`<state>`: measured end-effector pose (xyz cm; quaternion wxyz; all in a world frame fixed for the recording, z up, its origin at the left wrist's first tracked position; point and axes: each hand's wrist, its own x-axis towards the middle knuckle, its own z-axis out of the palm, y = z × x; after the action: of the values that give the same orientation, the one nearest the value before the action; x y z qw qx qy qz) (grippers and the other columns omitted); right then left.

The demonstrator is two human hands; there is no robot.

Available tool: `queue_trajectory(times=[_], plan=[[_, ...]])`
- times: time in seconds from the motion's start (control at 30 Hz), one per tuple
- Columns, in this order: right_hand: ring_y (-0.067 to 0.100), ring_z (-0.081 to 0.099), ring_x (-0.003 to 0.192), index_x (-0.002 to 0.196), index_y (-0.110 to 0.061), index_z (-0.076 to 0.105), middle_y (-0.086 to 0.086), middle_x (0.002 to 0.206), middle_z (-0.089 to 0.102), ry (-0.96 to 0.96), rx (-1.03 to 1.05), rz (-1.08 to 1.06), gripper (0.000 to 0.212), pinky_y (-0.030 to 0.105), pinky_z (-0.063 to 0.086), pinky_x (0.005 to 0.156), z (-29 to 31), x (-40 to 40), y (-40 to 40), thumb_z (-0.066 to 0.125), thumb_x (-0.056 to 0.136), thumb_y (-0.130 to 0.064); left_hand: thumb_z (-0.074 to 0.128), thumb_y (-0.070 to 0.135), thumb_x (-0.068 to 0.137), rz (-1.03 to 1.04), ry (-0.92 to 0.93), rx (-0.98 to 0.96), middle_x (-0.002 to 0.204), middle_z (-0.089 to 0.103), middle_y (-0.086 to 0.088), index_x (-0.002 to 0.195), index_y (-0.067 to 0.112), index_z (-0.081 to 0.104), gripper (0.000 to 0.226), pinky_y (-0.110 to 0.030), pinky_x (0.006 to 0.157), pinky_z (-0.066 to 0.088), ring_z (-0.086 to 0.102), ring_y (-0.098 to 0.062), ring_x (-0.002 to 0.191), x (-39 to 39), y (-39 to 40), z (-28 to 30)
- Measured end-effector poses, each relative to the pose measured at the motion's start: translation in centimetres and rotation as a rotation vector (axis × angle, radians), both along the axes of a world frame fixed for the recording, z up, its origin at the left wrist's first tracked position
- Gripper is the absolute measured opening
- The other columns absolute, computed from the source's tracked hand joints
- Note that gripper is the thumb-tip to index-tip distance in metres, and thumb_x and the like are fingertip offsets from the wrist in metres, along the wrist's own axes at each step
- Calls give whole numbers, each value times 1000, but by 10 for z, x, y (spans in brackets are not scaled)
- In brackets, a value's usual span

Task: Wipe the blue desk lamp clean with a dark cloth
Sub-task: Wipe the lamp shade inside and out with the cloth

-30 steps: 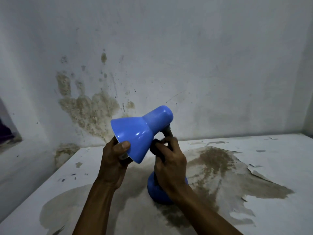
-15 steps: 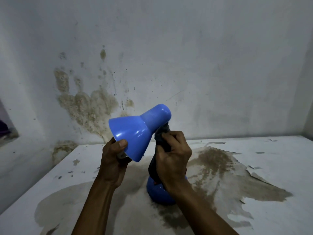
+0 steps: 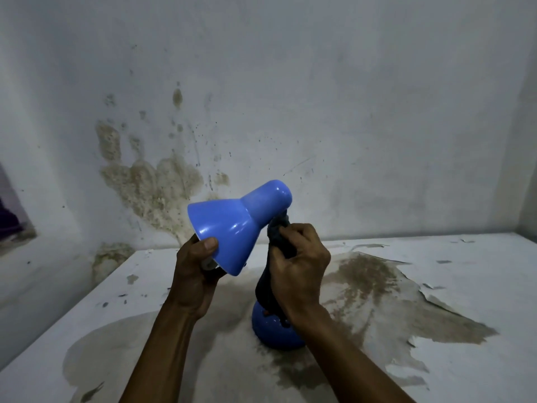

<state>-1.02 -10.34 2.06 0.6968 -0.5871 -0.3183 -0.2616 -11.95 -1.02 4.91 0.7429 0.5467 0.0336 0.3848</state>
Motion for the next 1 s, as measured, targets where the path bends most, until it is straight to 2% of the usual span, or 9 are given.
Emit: queue_trajectory(times=[0.13, 0.23, 0.3, 0.37, 0.47, 0.57, 0.73, 0.87, 1.0], plan=[[7, 63, 73, 85, -11, 76, 0, 80, 69, 148, 51, 40, 10, 8, 41, 63, 7, 5, -19, 75, 81, -2, 93, 55, 26, 1, 8, -6, 102, 75, -6, 99, 23, 76, 82, -64, 93, 43, 68, -28, 90, 0, 5, -2], [4, 64, 69, 88, -15, 78, -5, 78, 71, 260, 126, -12, 8, 9, 42, 61, 31, 17, -35, 73, 89, -22, 93, 55, 25, -13, 18, -8, 99, 75, -4, 93, 27, 81, 75, -53, 75, 57, 70, -26, 85, 1, 9, -3], [7, 51, 56, 79, -15, 73, -5, 60, 60, 275, 59, -55, 25, 23, 42, 56, 50, 27, -40, 68, 93, -34, 93, 55, 26, -29, 21, -6, 99, 75, -4, 93, 28, 81, 74, -49, 69, 60, 71, -25, 84, 2, 9, -3], [14, 51, 55, 79, -14, 67, -1, 55, 57, 291, -75, -20, 27, 30, 45, 57, 70, 37, -37, 65, 92, -37, 93, 55, 26, -32, 28, 12, 100, 75, -5, 94, 28, 81, 74, -48, 68, 60, 71, -26, 84, 2, 9, -2], [24, 70, 70, 83, -20, 73, -1, 69, 71, 316, -154, 287, 11, 41, 60, 65, 90, 42, -30, 65, 85, -26, 90, 41, 35, -25, 30, 16, 98, 76, -4, 92, 27, 81, 59, -47, 65, 60, 72, -26, 81, 3, 7, -2], [26, 72, 79, 97, -11, 78, 9, 86, 75, 277, -59, 557, 14, 34, 59, 57, 96, 34, -35, 64, 93, -8, 67, 34, 50, -35, 1, -26, 94, 76, -4, 89, 27, 82, 42, -46, 62, 60, 72, -25, 77, 1, 6, -3], [17, 71, 98, 113, -9, 74, 5, 109, 74, -17, -142, 608, 29, 24, 60, 68, 82, 38, -42, 61, 92, 6, 65, 33, 49, -64, 8, -37, 92, 76, -4, 86, 27, 82, 42, -46, 62, 62, 73, -23, 77, 2, 9, -1], [21, 71, 79, 103, -17, 72, 10, 96, 71, 332, -54, 821, 22, 32, 59, 63, 82, 44, -41, 54, 100, -5, 65, 33, 48, -66, 15, -27, 92, 76, -6, 87, 25, 82, 43, -46, 61, 62, 73, -24, 77, 3, 10, -1], [22, 74, 77, 107, -18, 68, 11, 98, 73, 569, -207, 827, 22, 30, 58, 63, 78, 48, -40, 47, 105, -24, 64, 34, 48, -75, 9, -31, 91, 76, -5, 86, 26, 82, 43, -46, 62, 62, 73, -23, 77, 2, 8, -2]])
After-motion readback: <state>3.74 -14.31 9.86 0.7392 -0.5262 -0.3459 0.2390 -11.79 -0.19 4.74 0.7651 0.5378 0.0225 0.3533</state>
